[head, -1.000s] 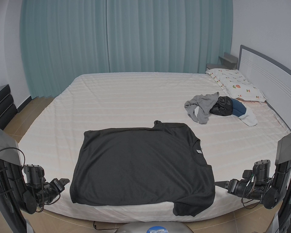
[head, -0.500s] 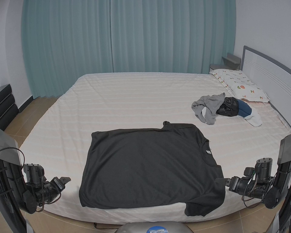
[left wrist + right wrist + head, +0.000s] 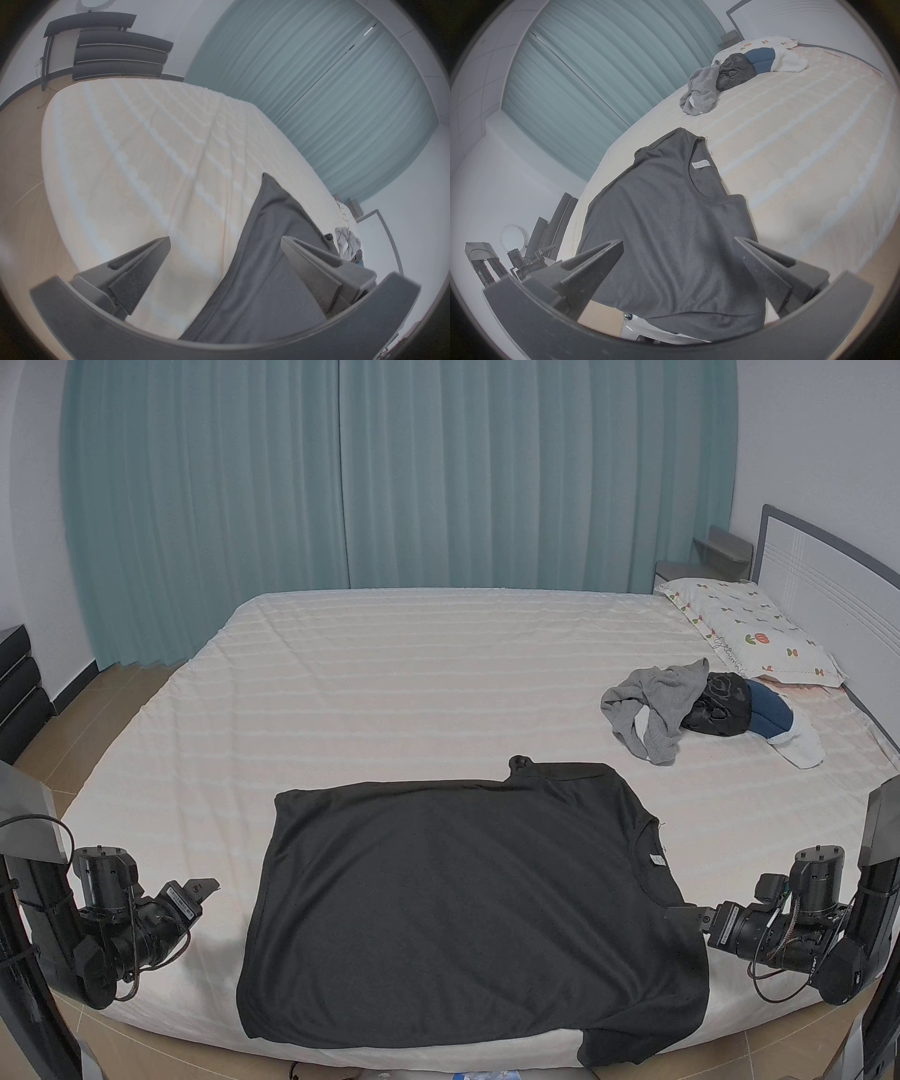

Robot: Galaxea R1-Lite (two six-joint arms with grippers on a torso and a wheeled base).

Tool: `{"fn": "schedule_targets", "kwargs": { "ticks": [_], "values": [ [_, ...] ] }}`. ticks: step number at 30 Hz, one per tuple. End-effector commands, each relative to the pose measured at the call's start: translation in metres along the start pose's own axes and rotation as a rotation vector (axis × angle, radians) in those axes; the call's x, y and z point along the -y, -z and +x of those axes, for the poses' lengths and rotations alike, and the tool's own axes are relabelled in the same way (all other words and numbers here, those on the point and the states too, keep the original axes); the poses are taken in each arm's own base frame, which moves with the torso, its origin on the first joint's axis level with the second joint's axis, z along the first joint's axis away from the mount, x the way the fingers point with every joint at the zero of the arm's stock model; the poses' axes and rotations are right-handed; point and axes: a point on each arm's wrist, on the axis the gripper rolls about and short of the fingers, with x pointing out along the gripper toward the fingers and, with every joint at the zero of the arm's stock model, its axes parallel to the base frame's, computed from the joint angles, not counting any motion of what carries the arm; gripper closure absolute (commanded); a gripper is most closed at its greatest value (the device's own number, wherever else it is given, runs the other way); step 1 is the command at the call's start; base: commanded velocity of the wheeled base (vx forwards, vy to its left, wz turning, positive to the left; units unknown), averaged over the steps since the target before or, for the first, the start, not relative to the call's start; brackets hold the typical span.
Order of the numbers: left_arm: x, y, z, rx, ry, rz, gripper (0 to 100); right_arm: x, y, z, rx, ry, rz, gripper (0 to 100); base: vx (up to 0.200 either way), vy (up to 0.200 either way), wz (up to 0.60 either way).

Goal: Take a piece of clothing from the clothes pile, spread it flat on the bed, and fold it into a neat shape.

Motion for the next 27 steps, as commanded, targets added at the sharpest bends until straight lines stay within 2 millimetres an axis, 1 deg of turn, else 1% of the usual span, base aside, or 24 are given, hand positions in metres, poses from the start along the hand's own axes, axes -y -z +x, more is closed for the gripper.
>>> {"fn": "schedule_targets", "kwargs": {
  "ticks": [1,3,5,6,8,9,11,12,13,14,16,17,18,19,20,22,23,24,25,26,27],
  "values": [
    [0.012,-0.009,0.002,0.045,0.055,0.009,0,0.001,0.004,-0.002,-0.019,0.009,0.006,0,0.000,0.000,0.00],
    [0.016,-0.011,0.004,0.055,0.071,0.013,0,0.001,0.004,-0.002,-0.019,0.006,0.004,0,0.000,0.000,0.00],
    [0.026,-0.017,0.011,0.078,0.110,0.023,0,0.001,0.003,-0.002,-0.014,0.005,0.020,0,0.000,0.000,0.00],
    [0.027,-0.018,0.011,0.078,0.112,0.024,0,0.000,0.003,-0.002,-0.013,0.004,0.023,0,0.000,0.000,0.00],
    [0.040,-0.027,0.024,0.090,0.152,0.032,0,-0.002,0.001,-0.002,0.013,-0.015,0.061,0,0.000,0.000,0.00],
    [0.040,-0.027,0.024,0.090,0.152,0.032,0,-0.002,0.001,-0.002,0.013,-0.015,0.061,0,0.000,0.000,0.00],
    [0.055,-0.035,0.041,0.073,0.162,0.040,0,-0.001,0.000,-0.001,0.019,-0.017,0.063,0,0.000,0.000,0.00],
    [0.059,-0.036,0.049,0.059,0.158,0.042,0,-0.001,0.001,0.000,0.018,-0.016,0.066,0,0.000,0.000,0.00],
    [0.060,-0.037,0.050,0.059,0.158,0.042,0,-0.001,0.001,-0.001,0.017,-0.015,0.067,0,0.000,0.000,0.00],
    [0.069,-0.043,0.064,0.044,0.167,0.046,0,-0.001,0.001,0.000,0.016,-0.016,0.067,0,0.000,0.000,0.00],
    [0.079,-0.047,0.080,0.003,0.184,0.052,0,-0.001,0.001,0.000,0.017,-0.017,0.068,0,0.000,0.000,0.00],
    [0.081,-0.049,0.084,-0.012,0.188,0.053,0,-0.001,0.000,-0.001,0.018,-0.018,0.067,0,0.000,0.000,0.00],
    [0.087,-0.050,0.093,-0.052,0.195,0.057,0,-0.001,0.000,-0.001,0.018,-0.018,0.067,0,0.000,0.000,0.00],
    [0.089,-0.051,0.097,-0.061,0.200,0.058,0,-0.001,0.001,0.000,0.017,-0.017,0.068,0,0.000,0.000,0.00],
    [0.096,-0.054,0.109,-0.090,0.207,0.061,0,-0.001,0.001,0.000,0.016,-0.016,0.068,0,0.000,0.000,0.00],
    [0.106,-0.062,0.129,-0.091,0.216,0.067,0,-0.001,0.001,0.000,0.015,-0.018,0.070,0,0.000,0.000,0.00],
    [0.108,-0.063,0.134,-0.088,0.218,0.069,0,-0.001,0.001,0.000,0.015,-0.018,0.071,0,0.000,0.000,0.00],
    [0.108,-0.063,0.134,-0.088,0.218,0.069,0,-0.001,0.001,0.000,0.015,-0.018,0.071,0,0.000,0.000,0.00],
    [0.114,-0.067,0.155,-0.084,0.226,0.075,0,-0.001,0.001,-0.001,0.014,-0.018,0.070,0,0.000,0.000,0.00],
    [0.116,-0.066,0.164,-0.093,0.223,0.078,0,-0.002,0.001,0.000,0.013,-0.021,0.068,0,0.000,0.000,0.00],
    [0.116,-0.065,0.167,-0.096,0.222,0.079,0,-0.001,0.001,0.000,0.013,-0.019,0.070,0,0.000,0.000,0.00]
  ]
}}
